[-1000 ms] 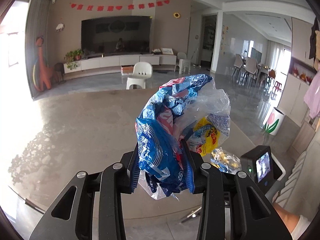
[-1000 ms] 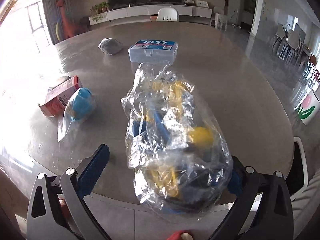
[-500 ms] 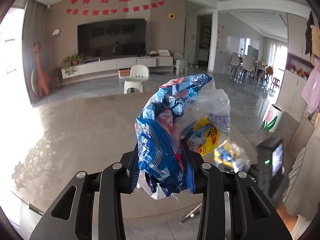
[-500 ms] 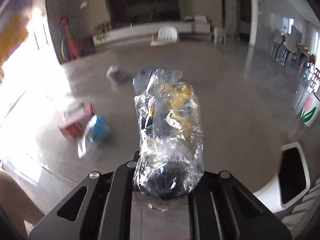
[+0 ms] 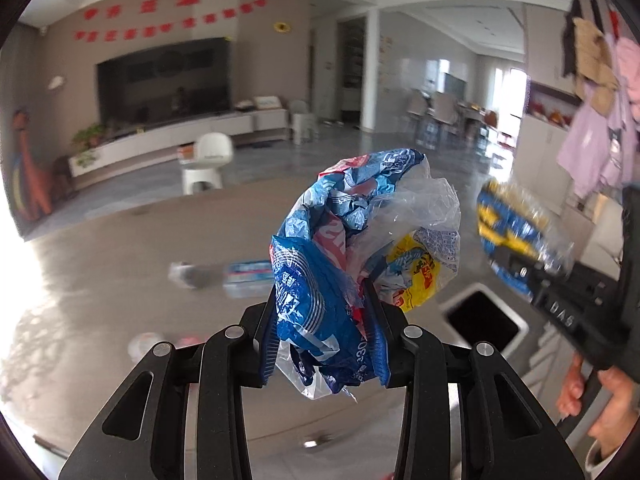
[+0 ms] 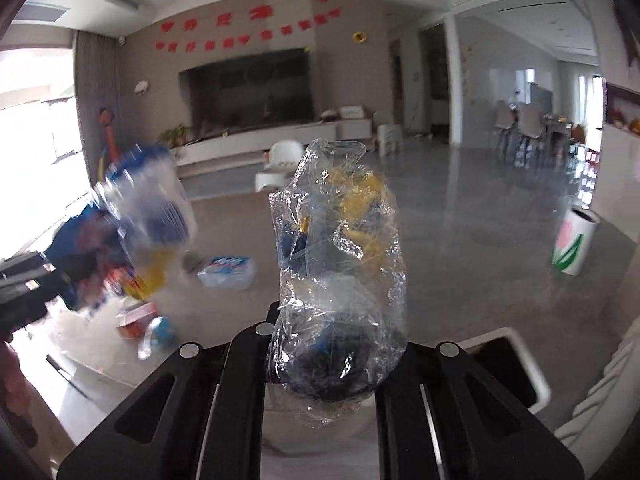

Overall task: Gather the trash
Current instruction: 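Carry both bags over the white bin and open the left tool to drop its bag, then open the right tool over the white bin to drop the clear bag, then return both tools to the table and grasp the blue-filled zip bag with the right tool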

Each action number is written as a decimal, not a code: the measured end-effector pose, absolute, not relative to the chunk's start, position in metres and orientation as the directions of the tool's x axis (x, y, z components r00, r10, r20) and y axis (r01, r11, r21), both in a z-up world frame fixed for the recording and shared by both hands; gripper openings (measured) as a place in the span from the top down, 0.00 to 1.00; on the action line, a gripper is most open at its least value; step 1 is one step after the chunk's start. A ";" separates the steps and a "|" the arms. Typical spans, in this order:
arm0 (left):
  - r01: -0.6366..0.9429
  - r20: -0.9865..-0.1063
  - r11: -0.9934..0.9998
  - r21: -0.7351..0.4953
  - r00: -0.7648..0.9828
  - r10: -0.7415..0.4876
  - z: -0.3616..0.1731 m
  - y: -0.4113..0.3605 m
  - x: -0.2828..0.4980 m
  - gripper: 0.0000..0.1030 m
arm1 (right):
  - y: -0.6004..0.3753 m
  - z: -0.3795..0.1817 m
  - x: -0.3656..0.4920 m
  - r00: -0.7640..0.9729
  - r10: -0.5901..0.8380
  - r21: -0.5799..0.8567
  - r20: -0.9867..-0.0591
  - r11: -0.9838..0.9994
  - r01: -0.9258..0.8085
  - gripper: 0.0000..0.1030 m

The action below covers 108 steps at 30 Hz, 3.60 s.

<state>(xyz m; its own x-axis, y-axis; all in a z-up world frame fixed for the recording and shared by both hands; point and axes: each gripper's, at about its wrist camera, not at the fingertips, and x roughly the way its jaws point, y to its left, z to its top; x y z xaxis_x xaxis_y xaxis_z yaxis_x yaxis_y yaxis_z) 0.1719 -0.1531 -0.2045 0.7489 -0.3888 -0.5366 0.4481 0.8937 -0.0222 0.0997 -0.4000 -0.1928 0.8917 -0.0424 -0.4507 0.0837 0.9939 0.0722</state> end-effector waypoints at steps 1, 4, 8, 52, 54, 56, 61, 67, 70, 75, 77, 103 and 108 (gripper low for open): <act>0.463 -0.542 0.886 -0.020 0.740 -0.398 -0.207 -0.166 0.172 0.64 | -0.412 -0.194 0.097 0.892 -0.063 0.066 -0.448 0.993 0.103 0.88; 0.524 -0.567 0.851 -0.021 0.695 -0.442 -0.223 -0.216 0.175 0.64 | -0.449 -0.208 0.092 0.884 -0.129 0.045 -0.450 0.985 0.166 0.88; 0.602 -0.604 0.798 -0.007 0.634 -0.484 -0.251 -0.285 0.177 0.64 | -0.493 -0.242 0.093 0.857 -0.204 0.025 -0.472 0.969 0.244 0.88; 0.450 -0.596 0.868 0.208 0.762 -0.253 -0.301 -0.358 0.203 0.05 | -0.604 -0.358 0.114 0.791 -0.201 0.158 -0.578 0.923 0.350 0.04; 0.430 -0.598 0.878 0.211 0.767 -0.232 -0.301 -0.346 0.200 0.05 | -0.605 -0.355 0.113 0.797 -0.197 0.170 -0.571 0.921 0.349 0.04; 0.403 -0.595 0.888 0.223 0.777 -0.203 -0.297 -0.326 0.198 0.05 | -0.601 -0.352 0.109 0.804 -0.228 0.137 -0.549 0.924 0.356 0.04; 0.329 -0.580 0.911 0.248 0.804 -0.133 -0.285 -0.265 0.188 0.05 | -0.574 -0.350 0.106 0.799 -0.292 0.008 -0.525 0.937 0.348 0.04; 0.213 -0.560 0.949 0.234 0.827 -0.048 -0.267 -0.179 0.184 0.05 | -0.503 -0.319 0.113 0.833 -0.285 -0.103 -0.475 0.957 0.270 0.04; 0.165 -0.556 0.964 0.208 0.831 -0.022 -0.259 -0.131 0.185 0.05 | -0.460 -0.300 0.116 0.866 -0.205 -0.083 -0.455 0.979 0.188 0.04; 0.189 -0.561 0.968 0.165 0.825 -0.066 -0.252 -0.061 0.191 0.05 | -0.368 -0.245 0.135 0.912 -0.008 -0.067 -0.410 0.998 -0.021 0.04; 0.204 -0.571 0.966 0.161 0.817 -0.077 -0.255 -0.041 0.195 0.05 | -0.338 -0.230 0.142 0.915 0.054 -0.055 -0.400 0.995 -0.083 0.04; 0.227 -0.608 0.974 0.014 0.775 -0.172 -0.298 0.089 0.299 0.05 | -0.146 -0.314 0.231 0.704 0.148 0.185 -0.695 0.982 -0.023 0.08; 0.283 -0.609 0.956 0.072 0.772 -0.183 -0.304 0.082 0.309 0.05 | -0.123 -0.323 0.228 0.693 0.104 0.221 -0.713 0.972 0.081 0.06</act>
<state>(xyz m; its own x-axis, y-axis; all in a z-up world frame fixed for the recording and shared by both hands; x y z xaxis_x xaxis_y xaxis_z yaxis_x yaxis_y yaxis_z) 0.3087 0.0821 -0.3036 0.7720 -0.1828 -0.6087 0.2835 0.9562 0.0724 0.2278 -0.1232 -0.3226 0.6933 0.1045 -0.7131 0.0806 0.9720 0.2207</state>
